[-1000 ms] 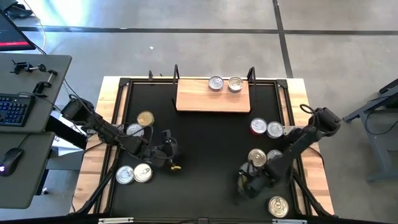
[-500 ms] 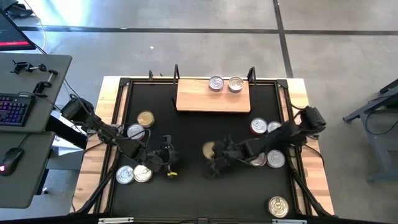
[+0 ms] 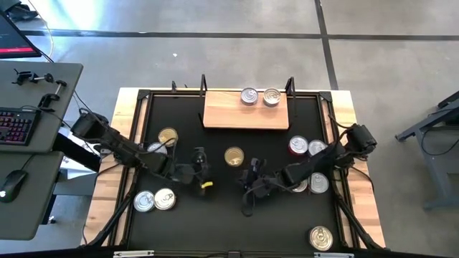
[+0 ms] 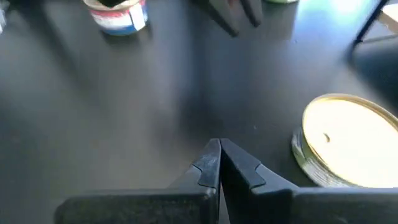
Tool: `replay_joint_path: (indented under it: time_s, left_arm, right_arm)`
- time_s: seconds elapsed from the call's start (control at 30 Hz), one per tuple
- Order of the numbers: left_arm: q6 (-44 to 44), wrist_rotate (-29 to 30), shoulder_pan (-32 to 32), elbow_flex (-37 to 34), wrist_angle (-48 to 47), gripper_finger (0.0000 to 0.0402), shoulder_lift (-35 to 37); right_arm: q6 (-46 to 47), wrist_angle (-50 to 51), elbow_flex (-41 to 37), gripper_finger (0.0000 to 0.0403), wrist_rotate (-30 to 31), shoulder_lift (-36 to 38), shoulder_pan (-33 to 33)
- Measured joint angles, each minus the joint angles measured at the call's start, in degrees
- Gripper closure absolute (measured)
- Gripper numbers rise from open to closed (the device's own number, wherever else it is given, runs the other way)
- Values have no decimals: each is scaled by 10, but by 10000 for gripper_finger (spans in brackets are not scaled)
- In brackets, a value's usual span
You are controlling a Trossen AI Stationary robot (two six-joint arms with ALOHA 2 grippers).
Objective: Stack canned seafood by type on shelf
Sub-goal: Put the green tuna can on the shelf
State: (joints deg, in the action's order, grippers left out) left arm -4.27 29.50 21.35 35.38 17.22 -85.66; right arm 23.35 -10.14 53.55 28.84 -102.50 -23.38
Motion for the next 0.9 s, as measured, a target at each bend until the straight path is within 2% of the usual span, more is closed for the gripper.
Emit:
replay_joint_path:
  time_s: [0.17, 0.33, 0.43, 0.67, 0.8, 0.9]
  left_arm:
    - [-177, -96, -43, 0, 62, 279, -48]
    - [-298, -75, -67, 0, 183, 256, -137]
    - [-309, -59, -81, 11, 201, 254, -173]
    - [-301, -70, -115, 44, 199, 264, -231]
    - [-281, -74, -124, 59, 157, 288, -235]
    - [-273, -70, -124, 65, 128, 324, -230]
  right_arm:
    - [38, -8, -27, 403, 60, 0, -23]
    - [92, -12, -50, 403, 103, 0, -38]
    - [102, -13, -58, 403, 112, 0, -41]
    - [107, -14, -61, 403, 112, 0, -39]
    - [100, -16, -61, 403, 112, 1, -36]
    - [90, -18, -61, 403, 113, 1, -33]
